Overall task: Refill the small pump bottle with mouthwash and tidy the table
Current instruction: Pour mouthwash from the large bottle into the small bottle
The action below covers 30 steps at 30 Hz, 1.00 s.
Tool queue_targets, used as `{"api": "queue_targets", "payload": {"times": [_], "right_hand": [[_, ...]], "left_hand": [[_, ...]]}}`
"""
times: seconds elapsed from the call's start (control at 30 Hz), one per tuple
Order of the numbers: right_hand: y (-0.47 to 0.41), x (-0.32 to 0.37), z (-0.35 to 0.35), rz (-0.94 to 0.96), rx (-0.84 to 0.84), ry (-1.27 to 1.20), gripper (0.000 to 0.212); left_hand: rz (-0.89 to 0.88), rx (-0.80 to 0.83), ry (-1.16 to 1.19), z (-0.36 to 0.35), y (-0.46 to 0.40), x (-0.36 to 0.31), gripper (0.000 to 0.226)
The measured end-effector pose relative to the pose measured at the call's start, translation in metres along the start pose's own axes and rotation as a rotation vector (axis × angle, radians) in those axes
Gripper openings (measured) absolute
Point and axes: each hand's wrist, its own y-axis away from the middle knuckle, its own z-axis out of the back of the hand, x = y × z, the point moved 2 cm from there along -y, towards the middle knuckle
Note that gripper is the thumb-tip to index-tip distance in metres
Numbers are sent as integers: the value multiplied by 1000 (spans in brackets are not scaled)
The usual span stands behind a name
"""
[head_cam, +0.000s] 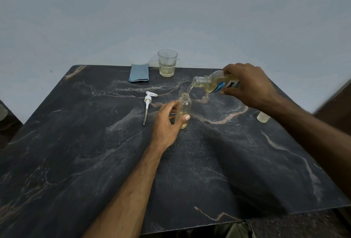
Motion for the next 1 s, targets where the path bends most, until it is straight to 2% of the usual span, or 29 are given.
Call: {"api": "queue_targets", "payload": {"times": [1.0], "right_hand": [[-2,-2,2,23,-9,20,43]], "left_hand": [[-3,-2,-2,-1,0,-1,39]]}}
